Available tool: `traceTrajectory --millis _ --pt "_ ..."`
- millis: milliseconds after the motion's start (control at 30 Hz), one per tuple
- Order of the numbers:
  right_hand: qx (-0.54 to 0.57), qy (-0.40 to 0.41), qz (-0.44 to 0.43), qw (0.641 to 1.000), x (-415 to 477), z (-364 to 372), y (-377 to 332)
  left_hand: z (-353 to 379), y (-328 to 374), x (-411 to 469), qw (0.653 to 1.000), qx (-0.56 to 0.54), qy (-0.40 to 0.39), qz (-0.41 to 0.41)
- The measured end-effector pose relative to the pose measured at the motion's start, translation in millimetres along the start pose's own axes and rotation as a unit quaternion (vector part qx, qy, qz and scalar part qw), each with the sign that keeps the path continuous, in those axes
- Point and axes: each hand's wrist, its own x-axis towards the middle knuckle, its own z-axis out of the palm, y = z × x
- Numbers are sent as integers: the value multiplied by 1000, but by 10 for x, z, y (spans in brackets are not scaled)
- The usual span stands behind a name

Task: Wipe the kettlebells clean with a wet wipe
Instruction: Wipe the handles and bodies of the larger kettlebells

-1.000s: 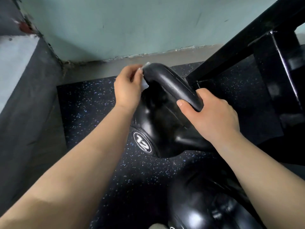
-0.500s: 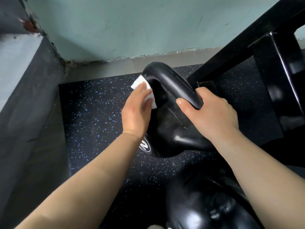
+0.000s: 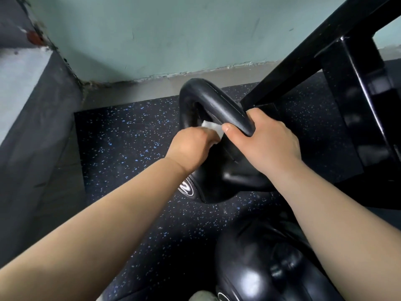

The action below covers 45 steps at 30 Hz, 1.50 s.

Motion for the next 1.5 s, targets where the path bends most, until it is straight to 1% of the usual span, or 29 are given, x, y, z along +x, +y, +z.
traceTrajectory --millis 33,67,100,133,167,200,267,333,367,433,467,533,567,600,633,667,767,833,867,967,1067,1133,1167,1233,1333,1367,1400,1467,1500 --pt "-2 -2 -2 1000 3 0 1 -6 -39 -85 997 -78 8 -16" --pt "-4 -4 -5 1000 4 -2 0 -10 -70 -170 984 -175 7 -44" --pt "-3 -6 -7 1000 1 -11 3 -44 -54 -258 954 -289 2 -77" --pt "1 -12 -9 1000 -3 -28 2 -77 -19 -336 916 -387 14 -106" --pt "9 -23 -8 1000 -4 -46 2 -101 15 -406 879 -456 53 -131" --pt "30 -43 -4 999 -2 -72 2 -107 50 -461 852 -491 102 -148" --pt "126 -111 8 986 -3 -140 20 -100 191 -560 819 -520 165 -176" --pt "205 -184 10 961 -16 -244 82 -113 431 -652 788 -568 166 -168" --pt "209 -214 10 954 -36 -302 147 -105 557 -685 781 -584 152 -158" --pt "181 -249 18 951 -120 -398 322 -37 766 -710 778 -598 121 -150" --pt "172 -253 26 952 -176 -430 409 23 828 -696 778 -600 113 -149" --pt "197 -236 46 950 -301 -426 571 166 886 -632 792 -586 103 -137" --pt "222 -221 57 948 -368 -397 626 232 905 -604 812 -565 88 -120" --pt "249 -207 64 944 -420 -362 655 288 914 -587 840 -530 72 -94" --pt "267 -199 66 941 -442 -326 683 321 908 -575 868 -488 56 -69" --pt "269 -198 61 941 -441 -305 709 348 878 -562 889 -454 44 -44" --pt "257 -206 47 943 -399 -291 778 361 732 -510 929 -371 9 10" --pt "272 -204 42 940 -392 -304 803 388 654 -481 954 -298 21 4" --pt "274 -199 36 940 -393 -312 808 410 641 -484 957 -289 32 -3" --pt "267 -185 29 945 -387 -317 801 394 756 -543 926 -368 57 -59" --pt "265 -177 28 948 -373 -316 802 432 854 -639 901 -420 77 -75" --pt "260 -178 26 949 -375 -303 797 472 856 -655 898 -424 92 -79" --pt "255 -179 29 950 -375 -298 796 497 840 -653 903 -411 93 -86" --pt "234 -176 51 955 -379 -309 796 542 801 -658 908 -389 93 -122" --pt "171 -157 87 969 -436 -388 818 533 816 -732 886 -408 102 -196" --pt "151 -171 94 969 -468 -425 829 506 849 -762 875 -420 121 -209" --pt "139 -204 97 964 -501 -458 835 460 898 -797 864 -431 144 -216" --pt "145 -278 87 946 -559 -487 818 356 996 -844 847 -451 193 -206" --pt "154 -296 71 940 -580 -489 804 300 1043 -859 842 -461 206 -191"
